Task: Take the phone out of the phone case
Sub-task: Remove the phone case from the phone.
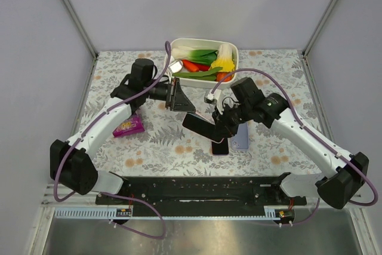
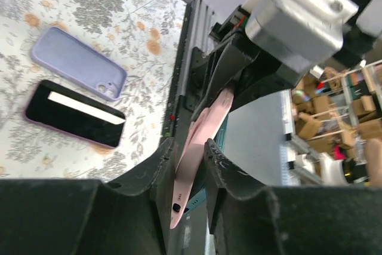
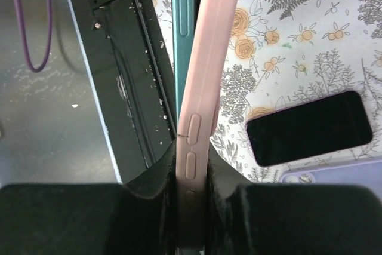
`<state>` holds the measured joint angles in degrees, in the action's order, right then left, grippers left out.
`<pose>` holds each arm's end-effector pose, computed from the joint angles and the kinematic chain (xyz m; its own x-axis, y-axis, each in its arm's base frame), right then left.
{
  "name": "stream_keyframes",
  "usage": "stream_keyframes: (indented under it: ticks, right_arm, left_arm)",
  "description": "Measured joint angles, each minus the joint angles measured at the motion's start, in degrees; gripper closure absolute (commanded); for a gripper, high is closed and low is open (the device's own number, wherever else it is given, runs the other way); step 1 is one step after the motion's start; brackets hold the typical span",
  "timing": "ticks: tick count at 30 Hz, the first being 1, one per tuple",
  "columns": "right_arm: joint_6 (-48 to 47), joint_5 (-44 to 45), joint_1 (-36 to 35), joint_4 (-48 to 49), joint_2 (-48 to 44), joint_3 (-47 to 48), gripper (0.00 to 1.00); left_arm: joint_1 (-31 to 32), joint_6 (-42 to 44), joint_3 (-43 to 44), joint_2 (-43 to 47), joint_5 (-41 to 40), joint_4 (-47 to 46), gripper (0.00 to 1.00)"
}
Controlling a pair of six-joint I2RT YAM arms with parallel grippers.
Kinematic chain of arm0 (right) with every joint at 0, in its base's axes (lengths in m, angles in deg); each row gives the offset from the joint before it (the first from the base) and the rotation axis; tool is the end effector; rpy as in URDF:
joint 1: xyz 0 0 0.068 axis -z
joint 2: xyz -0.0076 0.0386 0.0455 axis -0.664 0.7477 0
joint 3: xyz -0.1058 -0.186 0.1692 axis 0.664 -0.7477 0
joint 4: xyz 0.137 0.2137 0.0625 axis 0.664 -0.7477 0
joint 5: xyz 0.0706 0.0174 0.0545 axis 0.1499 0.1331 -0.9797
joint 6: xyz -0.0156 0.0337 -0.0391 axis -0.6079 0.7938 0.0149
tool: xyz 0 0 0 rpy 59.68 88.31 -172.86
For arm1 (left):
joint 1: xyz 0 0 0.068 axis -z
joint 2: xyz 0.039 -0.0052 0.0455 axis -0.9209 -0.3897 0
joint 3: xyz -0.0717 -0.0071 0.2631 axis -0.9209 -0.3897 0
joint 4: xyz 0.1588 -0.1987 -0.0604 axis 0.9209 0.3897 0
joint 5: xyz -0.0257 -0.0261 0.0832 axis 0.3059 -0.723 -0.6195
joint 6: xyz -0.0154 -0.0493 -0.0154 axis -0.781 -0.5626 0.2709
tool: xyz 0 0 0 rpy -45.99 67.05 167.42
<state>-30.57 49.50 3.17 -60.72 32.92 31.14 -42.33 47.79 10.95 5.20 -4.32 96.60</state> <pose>0.1849 0.1737 0.3408 -0.3402 -0.5809 -0.7395 -0.9399 0.2355 0.2474 0.2633 -0.1568 0.3410 -0.7064 0.1760 -0.6856 0.7061 0.1063 -0.7001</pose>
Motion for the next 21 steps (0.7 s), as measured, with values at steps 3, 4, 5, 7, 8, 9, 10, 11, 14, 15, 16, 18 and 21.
stream_keyframes:
  ticks: [3, 4, 5, 7, 8, 9, 10, 11, 14, 15, 16, 18, 21]
  right_arm:
    - [1.8, -1.6, 0.6, 0.1, 0.3, 0.0, 1.00]
    - [2.8, -2.0, 1.0, 0.7, 0.3, 0.0, 1.00]
    - [3.5, -3.0, 1.8, 2.7, 0.2, 0.0, 1.00]
    - [4.6, -4.7, 3.3, 8.2, -0.1, 0.6, 1.00]
    - [5.0, -5.5, 3.8, 10.4, -0.3, 1.0, 1.00]
    - [5.5, -5.9, 4.0, 12.3, -0.6, 1.3, 1.00]
    - [5.9, -6.1, 4.4, 13.4, -0.9, 1.5, 1.00]
    - [6.2, -6.4, 4.6, 14.1, -1.1, 1.5, 1.00]
    - [6.8, -7.0, 4.7, 15.9, -1.2, 1.5, 1.00]
    - [6.8, -7.2, 4.7, 16.3, -1.2, 1.5, 1.00]
    - [6.8, -7.5, 4.7, 16.6, -1.3, 1.4, 1.00]
    - [6.7, -8.2, 4.7, 17.6, -1.7, 0.9, 1.00]
    - [6.7, -9.0, 4.9, 18.2, -2.6, -0.4, 1.00]
  left_arm:
    - [-0.2, 6.1, 0.0, 0.6, 0.4, 3.0, 0.54]
    - [-0.1, 7.9, 0.0, 0.7, 0.9, 4.2, 0.51]
    - [0.1, 9.8, -0.5, 0.8, 1.1, 6.4, 0.48]
    - [0.3, 12.8, -1.7, 0.6, 1.1, 9.8, 0.44]
    - [0.5, 14.0, -2.4, 0.4, 1.2, 11.6, 0.43]
    - [0.5, 15.2, -2.8, 0.3, 1.2, 13.2, 0.42]
    - [0.5, 16.3, -2.9, 0.2, 1.6, 14.4, 0.41]
    - [0.5, 17.2, -2.9, 0.2, 1.8, 15.0, 0.40]
    - [0.5, 19.3, -2.9, 0.2, 2.3, 16.9, 0.32]
    - [0.5, 19.9, -2.9, 0.2, 2.4, 17.6, 0.29]
    - [0.5, 20.6, -2.8, 0.2, 2.7, 18.3, 0.26]
    - [0.3, 21.9, -2.6, 0.2, 3.2, 20.2, 0.21]
    - [-1.6, 23.2, -2.1, 0.5, 4.4, 21.7, 0.18]
